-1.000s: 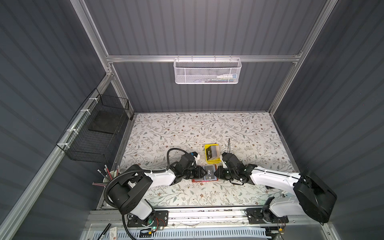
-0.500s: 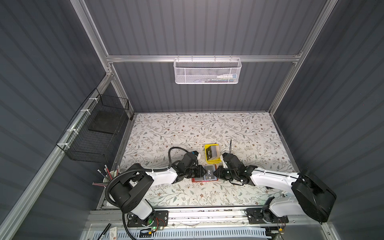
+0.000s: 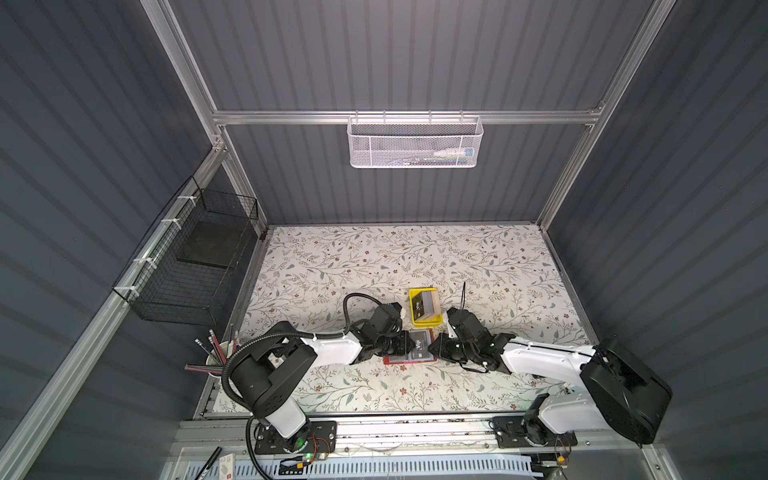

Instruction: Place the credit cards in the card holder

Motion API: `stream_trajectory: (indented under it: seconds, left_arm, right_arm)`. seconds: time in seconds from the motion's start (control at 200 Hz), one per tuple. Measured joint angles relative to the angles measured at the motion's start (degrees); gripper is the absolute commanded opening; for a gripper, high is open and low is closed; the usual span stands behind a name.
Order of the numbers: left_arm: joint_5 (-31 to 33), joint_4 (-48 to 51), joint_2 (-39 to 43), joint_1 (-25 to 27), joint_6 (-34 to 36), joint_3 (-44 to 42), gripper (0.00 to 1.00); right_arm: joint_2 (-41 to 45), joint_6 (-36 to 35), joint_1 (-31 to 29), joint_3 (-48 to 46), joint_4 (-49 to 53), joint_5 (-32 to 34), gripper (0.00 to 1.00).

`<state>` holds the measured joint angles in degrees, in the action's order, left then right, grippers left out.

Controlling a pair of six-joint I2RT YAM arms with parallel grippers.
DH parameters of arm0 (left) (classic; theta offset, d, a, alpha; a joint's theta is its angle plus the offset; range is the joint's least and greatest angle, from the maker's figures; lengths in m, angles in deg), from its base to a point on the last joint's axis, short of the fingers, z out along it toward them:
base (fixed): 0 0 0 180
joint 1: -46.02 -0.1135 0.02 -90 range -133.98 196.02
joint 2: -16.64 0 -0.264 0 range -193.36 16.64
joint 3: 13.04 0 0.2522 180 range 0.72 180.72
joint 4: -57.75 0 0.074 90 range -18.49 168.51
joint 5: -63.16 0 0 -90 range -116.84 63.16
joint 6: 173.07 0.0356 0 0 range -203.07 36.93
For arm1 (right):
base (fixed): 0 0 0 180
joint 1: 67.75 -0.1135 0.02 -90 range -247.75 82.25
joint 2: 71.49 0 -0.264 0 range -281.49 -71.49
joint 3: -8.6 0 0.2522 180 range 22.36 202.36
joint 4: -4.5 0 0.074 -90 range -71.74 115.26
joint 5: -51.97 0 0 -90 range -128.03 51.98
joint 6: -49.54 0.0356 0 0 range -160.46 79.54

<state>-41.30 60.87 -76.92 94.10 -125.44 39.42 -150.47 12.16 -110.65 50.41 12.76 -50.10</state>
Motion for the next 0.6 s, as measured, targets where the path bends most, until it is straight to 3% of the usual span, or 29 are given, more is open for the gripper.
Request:
stream_trajectory:
  seconds: [0.6]
  left_arm:
    - [1.44, 0.76, -0.11, 0.39, -0.13, 0.26, 0.13]
  right_arm:
    - [-0.09, -0.09, 0.00, -0.22, -1.95, -1.42, 0.18]
